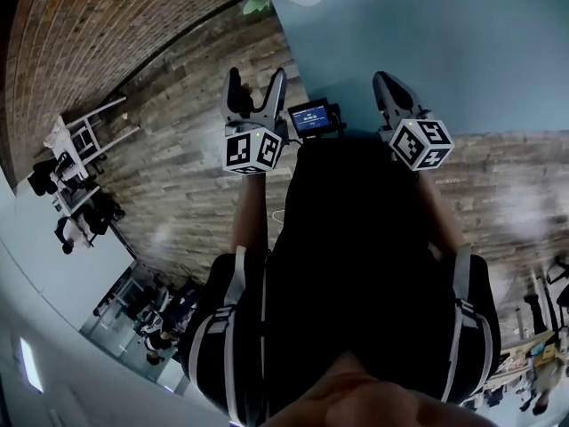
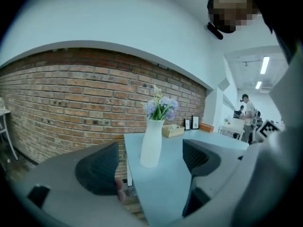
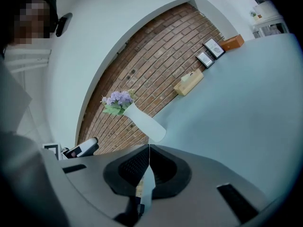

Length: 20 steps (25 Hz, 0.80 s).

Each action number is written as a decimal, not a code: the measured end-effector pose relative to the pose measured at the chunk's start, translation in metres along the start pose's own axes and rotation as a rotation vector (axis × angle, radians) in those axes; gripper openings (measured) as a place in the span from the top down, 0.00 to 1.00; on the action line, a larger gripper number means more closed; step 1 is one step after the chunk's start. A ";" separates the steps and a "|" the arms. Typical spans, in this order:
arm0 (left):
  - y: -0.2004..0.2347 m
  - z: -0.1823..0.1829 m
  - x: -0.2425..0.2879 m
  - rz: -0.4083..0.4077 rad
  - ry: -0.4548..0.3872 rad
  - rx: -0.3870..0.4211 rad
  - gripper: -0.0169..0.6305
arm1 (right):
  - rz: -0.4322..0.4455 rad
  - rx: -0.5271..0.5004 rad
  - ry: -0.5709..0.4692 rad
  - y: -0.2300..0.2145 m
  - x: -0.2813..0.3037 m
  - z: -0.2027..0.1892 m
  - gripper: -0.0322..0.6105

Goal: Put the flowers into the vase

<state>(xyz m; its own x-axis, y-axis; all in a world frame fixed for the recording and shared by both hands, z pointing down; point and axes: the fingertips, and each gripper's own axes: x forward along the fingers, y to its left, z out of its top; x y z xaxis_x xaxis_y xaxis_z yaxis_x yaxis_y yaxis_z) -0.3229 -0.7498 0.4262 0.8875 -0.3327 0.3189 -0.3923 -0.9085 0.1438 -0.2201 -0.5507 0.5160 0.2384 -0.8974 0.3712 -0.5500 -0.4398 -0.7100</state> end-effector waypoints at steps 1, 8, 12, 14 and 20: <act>-0.001 0.002 -0.010 0.036 -0.011 -0.027 0.26 | 0.020 -0.007 0.015 0.001 0.003 0.002 0.92; -0.015 -0.019 -0.089 0.279 -0.034 -0.182 0.90 | 0.167 -0.093 0.077 0.029 -0.003 -0.007 0.92; -0.047 -0.029 -0.117 0.224 -0.053 -0.225 0.90 | 0.241 -0.196 0.038 0.062 -0.031 -0.009 0.92; -0.063 -0.028 -0.133 0.179 -0.070 -0.206 0.90 | 0.297 -0.265 0.019 0.089 -0.049 -0.015 0.92; -0.100 -0.052 -0.212 0.074 -0.099 -0.264 0.90 | 0.371 -0.373 0.002 0.161 -0.115 -0.069 0.92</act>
<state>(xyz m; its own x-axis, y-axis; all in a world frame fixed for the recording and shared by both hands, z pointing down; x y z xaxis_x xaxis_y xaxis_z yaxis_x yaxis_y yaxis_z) -0.4847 -0.5754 0.3934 0.8681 -0.4305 0.2470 -0.4950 -0.7877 0.3668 -0.3910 -0.5155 0.4003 -0.0278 -0.9903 0.1364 -0.8448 -0.0497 -0.5328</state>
